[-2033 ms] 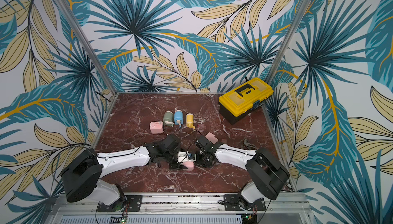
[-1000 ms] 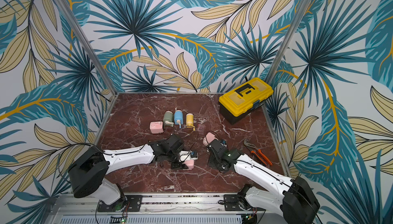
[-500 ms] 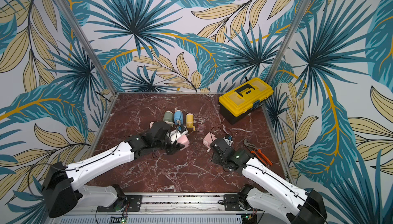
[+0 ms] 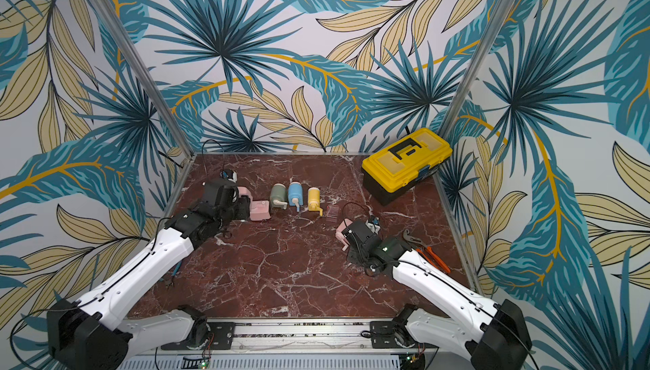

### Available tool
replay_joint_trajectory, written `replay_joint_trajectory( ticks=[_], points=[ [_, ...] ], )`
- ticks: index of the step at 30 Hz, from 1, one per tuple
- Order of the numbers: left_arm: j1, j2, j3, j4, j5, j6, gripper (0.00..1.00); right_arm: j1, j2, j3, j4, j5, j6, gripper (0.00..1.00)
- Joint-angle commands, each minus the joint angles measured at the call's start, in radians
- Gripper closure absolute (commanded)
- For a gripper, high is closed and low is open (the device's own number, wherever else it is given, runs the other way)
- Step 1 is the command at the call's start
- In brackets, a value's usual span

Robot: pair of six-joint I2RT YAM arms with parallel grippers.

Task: Put the tray back into the pencil sharpener
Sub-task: Pick up the pencil sharpener from the center of the board, then place the pencil sharpener at the center of the board.

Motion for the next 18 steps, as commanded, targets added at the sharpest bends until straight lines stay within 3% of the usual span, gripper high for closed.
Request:
replay_joint_trajectory(
  ticks=[1,9,18],
  points=[
    [0.084,0.079,0.089,-0.012,0.014,-0.007,1.0,-0.011,0.022,0.027,-0.001,-0.002,-0.032,0.7],
    [0.179,0.373,0.291,-0.028,0.091,0.119,1.0,-0.037,0.048,0.058,-0.004,-0.006,-0.055,0.7],
    [0.252,0.526,0.294,-0.027,0.142,0.147,1.0,-0.077,0.076,0.08,-0.006,-0.028,-0.091,0.7]
  ],
)
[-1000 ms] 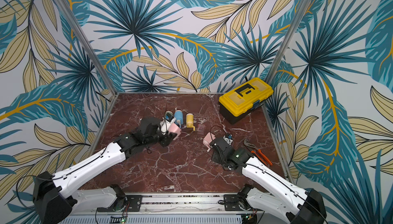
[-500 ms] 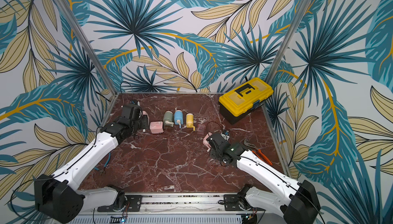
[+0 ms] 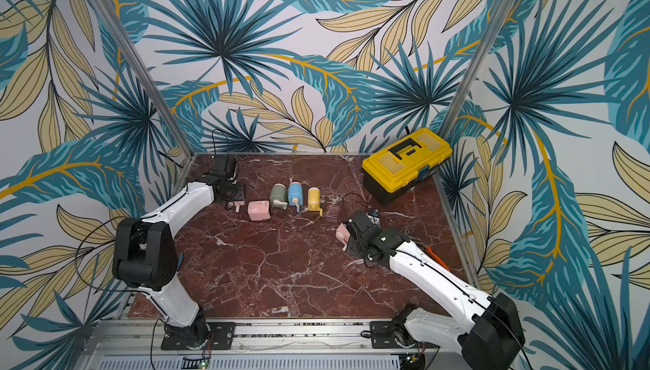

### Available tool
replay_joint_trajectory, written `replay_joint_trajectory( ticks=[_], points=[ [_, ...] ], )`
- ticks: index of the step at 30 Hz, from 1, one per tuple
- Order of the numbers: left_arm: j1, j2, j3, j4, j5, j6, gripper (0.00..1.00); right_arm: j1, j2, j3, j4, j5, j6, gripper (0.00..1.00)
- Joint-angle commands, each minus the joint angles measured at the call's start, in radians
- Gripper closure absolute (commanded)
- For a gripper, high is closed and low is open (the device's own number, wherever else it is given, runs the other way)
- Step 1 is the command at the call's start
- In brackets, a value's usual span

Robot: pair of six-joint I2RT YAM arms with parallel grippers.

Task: Put the tray back into the pencil sharpener
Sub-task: Place the pencil sharpener at the center of the board.

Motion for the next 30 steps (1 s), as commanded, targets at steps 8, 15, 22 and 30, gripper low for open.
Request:
replay_joint_trajectory(
  ticks=[8,15,22,30],
  points=[
    [0.053,0.075,0.015,0.006,0.03,0.074,1.0,-0.051,0.06,0.05,-0.006,-0.056,-0.077,0.7],
    [0.073,0.107,0.019,0.018,0.052,0.091,0.99,-0.066,0.059,0.052,-0.009,-0.075,-0.089,0.7],
    [0.077,0.129,0.01,0.028,0.055,0.086,0.73,-0.071,0.057,0.052,-0.008,-0.085,-0.089,0.7],
    [0.078,0.125,-0.012,0.041,0.045,0.069,0.23,-0.074,0.05,0.055,-0.017,-0.082,-0.093,0.7]
  ],
)
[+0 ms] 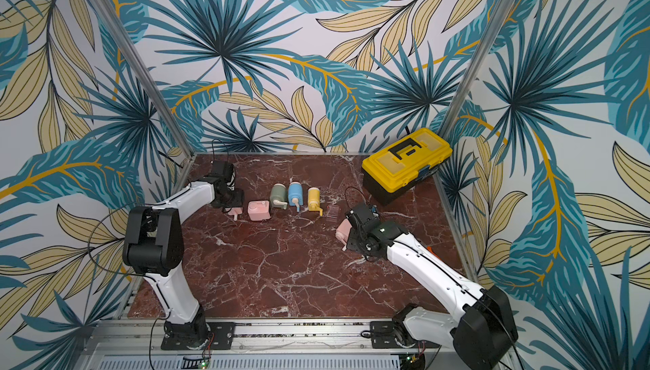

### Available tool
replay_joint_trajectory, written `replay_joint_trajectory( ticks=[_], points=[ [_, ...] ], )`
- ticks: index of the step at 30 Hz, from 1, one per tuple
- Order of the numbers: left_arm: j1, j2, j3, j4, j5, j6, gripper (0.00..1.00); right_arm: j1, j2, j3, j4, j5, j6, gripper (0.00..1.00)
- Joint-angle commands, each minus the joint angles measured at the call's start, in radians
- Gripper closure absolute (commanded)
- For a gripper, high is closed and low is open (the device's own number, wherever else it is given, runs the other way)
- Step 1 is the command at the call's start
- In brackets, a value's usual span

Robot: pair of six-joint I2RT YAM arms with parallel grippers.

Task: Put the tray back into the pencil sharpener
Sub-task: Place the pencil sharpener at the center of the board.

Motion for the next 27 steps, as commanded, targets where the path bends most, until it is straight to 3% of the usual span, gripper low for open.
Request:
replay_joint_trajectory(
  ticks=[1,7,16,27],
  points=[
    [0.011,-0.001,-0.015,0.028,-0.003,-0.002,0.18,-0.004,-0.013,0.014,-0.015,-0.001,-0.009,0.7],
    [0.013,-0.051,-0.022,0.031,0.0,0.013,0.08,-0.005,-0.016,0.014,-0.016,-0.004,-0.014,0.69],
    [0.013,-0.296,-0.051,0.046,0.039,0.078,0.08,-0.007,-0.016,0.035,-0.022,-0.011,-0.051,0.65],
    [-0.016,-0.551,-0.084,0.085,0.402,0.321,0.13,-0.055,-0.005,0.096,-0.057,0.009,-0.153,0.57]
  ],
)
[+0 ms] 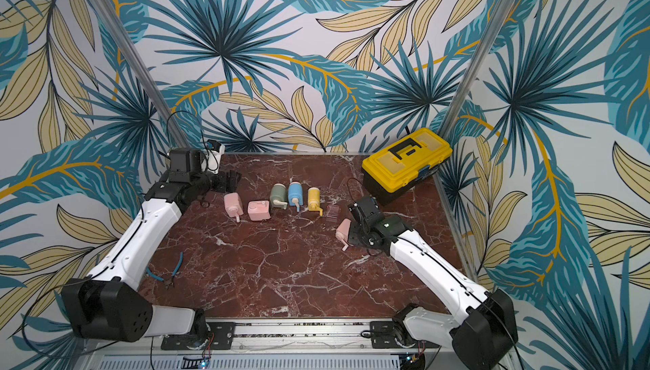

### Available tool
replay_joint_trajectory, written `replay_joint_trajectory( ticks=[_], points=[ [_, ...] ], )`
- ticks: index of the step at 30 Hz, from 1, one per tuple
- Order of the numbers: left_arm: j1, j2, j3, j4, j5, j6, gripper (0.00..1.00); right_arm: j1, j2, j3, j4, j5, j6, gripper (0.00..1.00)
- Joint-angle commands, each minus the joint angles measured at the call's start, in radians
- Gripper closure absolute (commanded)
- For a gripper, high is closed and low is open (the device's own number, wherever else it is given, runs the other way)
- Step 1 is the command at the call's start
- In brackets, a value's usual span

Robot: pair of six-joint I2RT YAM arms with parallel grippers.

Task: Put the tray back into the pencil sharpener
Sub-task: Place the pencil sharpener at the center of the board, then pick up the pencil sharpener from the center of the board.

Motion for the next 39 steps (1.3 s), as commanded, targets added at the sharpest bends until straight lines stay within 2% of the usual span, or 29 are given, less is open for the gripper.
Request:
replay_joint_trajectory(
  ticks=[1,6,11,17,22,31,39],
  points=[
    [-0.025,-0.065,-0.036,0.019,0.156,0.104,0.13,-0.023,-0.001,0.023,-0.042,0.011,-0.031,0.56],
    [-0.122,-0.163,-0.107,0.038,0.197,0.212,0.15,-0.052,0.038,0.067,-0.075,0.015,-0.063,0.55],
    [-0.218,-0.25,-0.206,0.095,0.206,0.214,0.16,-0.082,0.098,0.111,-0.096,-0.004,-0.125,0.53],
    [-0.345,-0.325,-0.355,0.21,0.124,0.038,0.17,-0.098,0.23,0.212,-0.109,-0.059,-0.313,0.49],
    [-0.438,-0.388,-0.458,0.286,-0.004,-0.096,0.17,-0.098,0.346,0.281,-0.159,-0.033,-0.606,0.38],
    [-0.45,-0.465,-0.56,0.3,-0.162,-0.37,0.17,-0.1,0.414,0.262,-0.098,-0.045,-0.93,0.29],
    [-0.449,-0.504,-0.6,0.298,-0.22,-0.453,0.16,-0.114,0.478,0.242,-0.097,-0.065,-1.089,0.3]
  ],
)
